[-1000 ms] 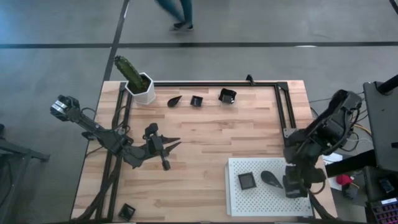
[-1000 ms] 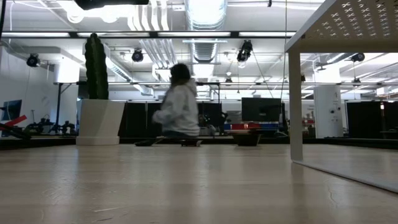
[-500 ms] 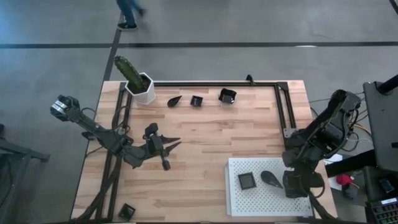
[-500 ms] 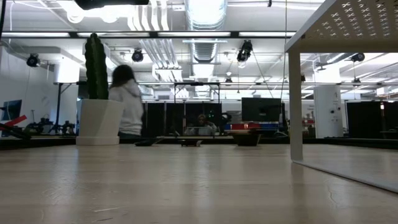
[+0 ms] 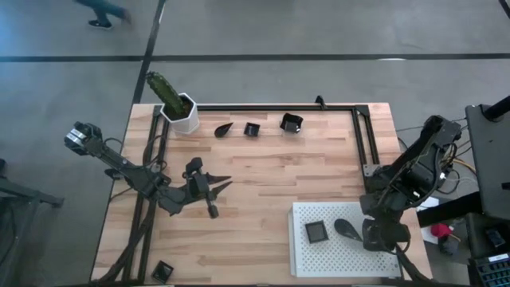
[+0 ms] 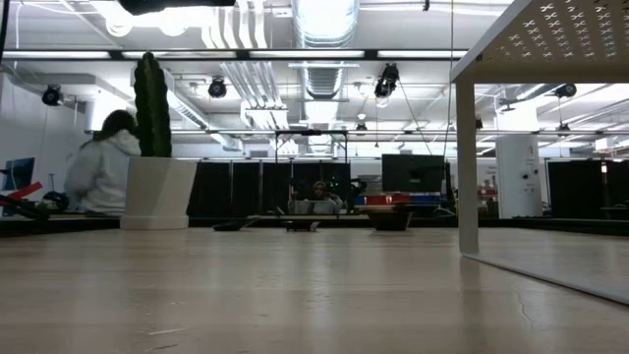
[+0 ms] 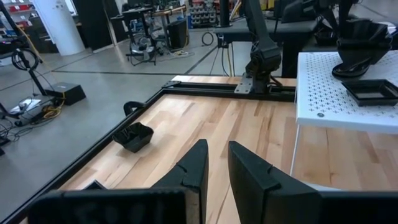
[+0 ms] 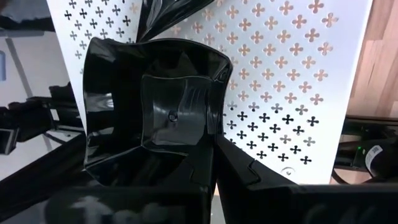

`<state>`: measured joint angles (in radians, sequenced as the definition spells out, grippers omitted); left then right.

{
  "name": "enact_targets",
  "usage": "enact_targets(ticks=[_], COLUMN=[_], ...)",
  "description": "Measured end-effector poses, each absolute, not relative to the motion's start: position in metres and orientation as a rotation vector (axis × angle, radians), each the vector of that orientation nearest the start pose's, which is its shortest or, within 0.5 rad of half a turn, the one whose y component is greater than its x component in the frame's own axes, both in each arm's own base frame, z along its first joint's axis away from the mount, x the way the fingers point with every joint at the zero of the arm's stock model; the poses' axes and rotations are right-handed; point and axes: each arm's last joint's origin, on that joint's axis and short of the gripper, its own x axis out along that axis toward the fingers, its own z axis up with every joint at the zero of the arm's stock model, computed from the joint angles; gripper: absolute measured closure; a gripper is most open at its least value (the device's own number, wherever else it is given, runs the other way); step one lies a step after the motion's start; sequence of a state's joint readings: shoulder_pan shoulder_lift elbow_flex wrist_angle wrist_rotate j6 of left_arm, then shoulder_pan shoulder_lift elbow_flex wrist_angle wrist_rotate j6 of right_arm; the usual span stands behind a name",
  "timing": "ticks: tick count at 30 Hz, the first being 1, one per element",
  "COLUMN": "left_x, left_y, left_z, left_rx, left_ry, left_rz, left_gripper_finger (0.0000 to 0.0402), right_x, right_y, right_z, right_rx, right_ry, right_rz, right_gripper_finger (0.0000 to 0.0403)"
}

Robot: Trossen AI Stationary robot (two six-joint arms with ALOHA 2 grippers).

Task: Pick & Place Mini shaped plates
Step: Stack the square plate on top of the other square plates on the shelf

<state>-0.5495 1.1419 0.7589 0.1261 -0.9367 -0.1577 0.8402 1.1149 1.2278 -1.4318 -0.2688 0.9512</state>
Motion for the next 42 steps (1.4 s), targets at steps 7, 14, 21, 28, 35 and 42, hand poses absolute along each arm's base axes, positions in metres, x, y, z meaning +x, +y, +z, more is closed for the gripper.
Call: enact_targets(ticks=[7, 14, 21, 28, 35, 42], left_x=[0.2189, 0.2189, 0.2189, 0.2189, 0.219, 0.219], left_y=[-0.1065, -0.1065, -0.1065, -0.1065, -0.1064, -0.1064], left_z=[0.288, 0.2881, 0.2881, 0.2881, 0.2881, 0.2882], left_rx=[0.011, 0.018, 0.019, 0.019, 0.019, 0.019], left_ry=[0.143, 0.144, 0.144, 0.144, 0.143, 0.143], left_rz=[0.404, 0.403, 0.404, 0.404, 0.404, 0.405], left_gripper_finger=[0.0344, 0.0344, 0.0344, 0.0344, 0.0344, 0.0344], right_x=[0.1038, 0.1039, 0.1049, 0.1073, 0.1071, 0.1069], right_y=[0.1275, 0.1275, 0.1287, 0.1313, 0.1311, 0.1309], right_z=[0.3352, 0.3352, 0.3356, 0.3366, 0.3362, 0.3363], right_rx=[0.353, 0.368, 0.351, 0.343, 0.344, 0.333], right_ry=[1.604, 1.607, 1.59, 1.557, 1.561, 1.558], right_rz=[0.222, 0.208, 0.247, 0.296, 0.29, 0.301], right_gripper_finger=[0.0394, 0.0394, 0.0394, 0.0394, 0.0376, 0.0324])
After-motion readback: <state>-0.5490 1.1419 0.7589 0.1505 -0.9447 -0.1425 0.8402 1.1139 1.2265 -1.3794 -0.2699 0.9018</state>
